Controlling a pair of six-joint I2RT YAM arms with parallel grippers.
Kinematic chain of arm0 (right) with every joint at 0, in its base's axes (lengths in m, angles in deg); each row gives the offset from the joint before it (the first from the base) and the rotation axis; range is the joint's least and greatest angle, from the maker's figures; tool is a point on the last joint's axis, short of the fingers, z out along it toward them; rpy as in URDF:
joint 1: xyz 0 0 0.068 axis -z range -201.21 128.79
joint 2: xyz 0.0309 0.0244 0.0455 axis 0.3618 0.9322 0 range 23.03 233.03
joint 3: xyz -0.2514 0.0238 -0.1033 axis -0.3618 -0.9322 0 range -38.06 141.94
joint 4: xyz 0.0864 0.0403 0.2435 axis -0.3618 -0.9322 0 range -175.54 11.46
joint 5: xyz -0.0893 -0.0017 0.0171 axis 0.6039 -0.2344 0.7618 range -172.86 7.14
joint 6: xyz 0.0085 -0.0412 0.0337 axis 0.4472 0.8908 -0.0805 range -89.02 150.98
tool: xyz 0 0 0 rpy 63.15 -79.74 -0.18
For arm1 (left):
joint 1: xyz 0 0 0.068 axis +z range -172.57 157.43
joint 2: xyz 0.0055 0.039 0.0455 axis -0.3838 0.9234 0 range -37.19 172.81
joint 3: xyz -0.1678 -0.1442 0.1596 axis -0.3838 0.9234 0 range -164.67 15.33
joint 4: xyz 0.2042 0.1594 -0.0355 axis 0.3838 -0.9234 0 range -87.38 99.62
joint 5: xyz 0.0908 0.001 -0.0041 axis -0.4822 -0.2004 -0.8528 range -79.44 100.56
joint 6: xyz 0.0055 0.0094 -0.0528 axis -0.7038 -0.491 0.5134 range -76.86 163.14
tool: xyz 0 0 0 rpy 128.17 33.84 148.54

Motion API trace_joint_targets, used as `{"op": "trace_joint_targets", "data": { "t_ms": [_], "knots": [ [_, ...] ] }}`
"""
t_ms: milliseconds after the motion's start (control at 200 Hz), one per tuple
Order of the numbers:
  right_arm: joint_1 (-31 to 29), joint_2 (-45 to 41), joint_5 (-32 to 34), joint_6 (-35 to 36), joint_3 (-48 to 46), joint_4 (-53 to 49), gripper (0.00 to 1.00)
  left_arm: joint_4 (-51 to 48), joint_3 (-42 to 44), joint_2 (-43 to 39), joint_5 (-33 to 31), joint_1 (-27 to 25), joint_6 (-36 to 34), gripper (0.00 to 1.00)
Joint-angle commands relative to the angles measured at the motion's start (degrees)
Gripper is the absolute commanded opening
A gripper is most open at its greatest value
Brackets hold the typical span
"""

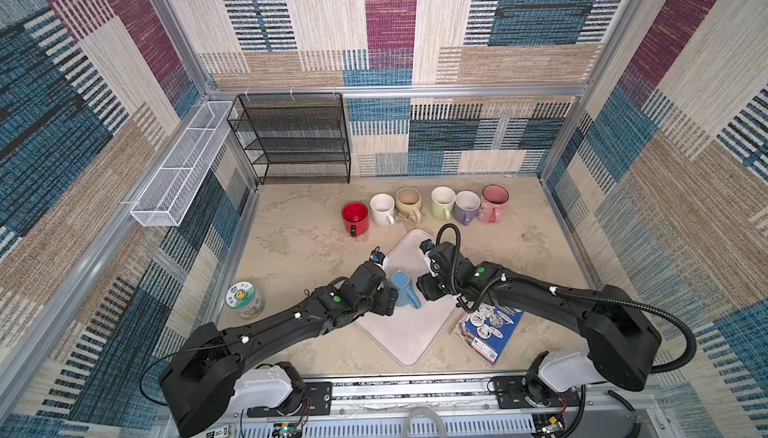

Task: Turn the mug right side up
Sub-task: 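Close the right gripper on the blue mug's handle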

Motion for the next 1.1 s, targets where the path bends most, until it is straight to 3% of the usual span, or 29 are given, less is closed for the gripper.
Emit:
{"op": "trace_joint_targets", "data": {
  "t_ms": [0,341,701,1092],
  "knots": [
    [-0.29,-1.11,0.72,0.63,1.15,-1.83,0.60,-2.56,0.35,-2.56,-0.69,0.10,-0.02,0.81],
    [-2.02,-2.82,-3.63,3.52,4.81,-5.33,0.55,-7.53,0.92,-9.51,-2.53,0.23,1.20,0.82],
    [-5.65,2.01,-4.27,5.86,6.89,-7.11,0.54,-8.74,2.29,-12.63,-3.24,0.18,1.77,0.82],
    [-6.20,8.63,-2.58,5.89,11.07,-8.08,0.42,-8.97,3.01,-12.89,-3.36,0.29,1.77,0.82]
  ]
}}
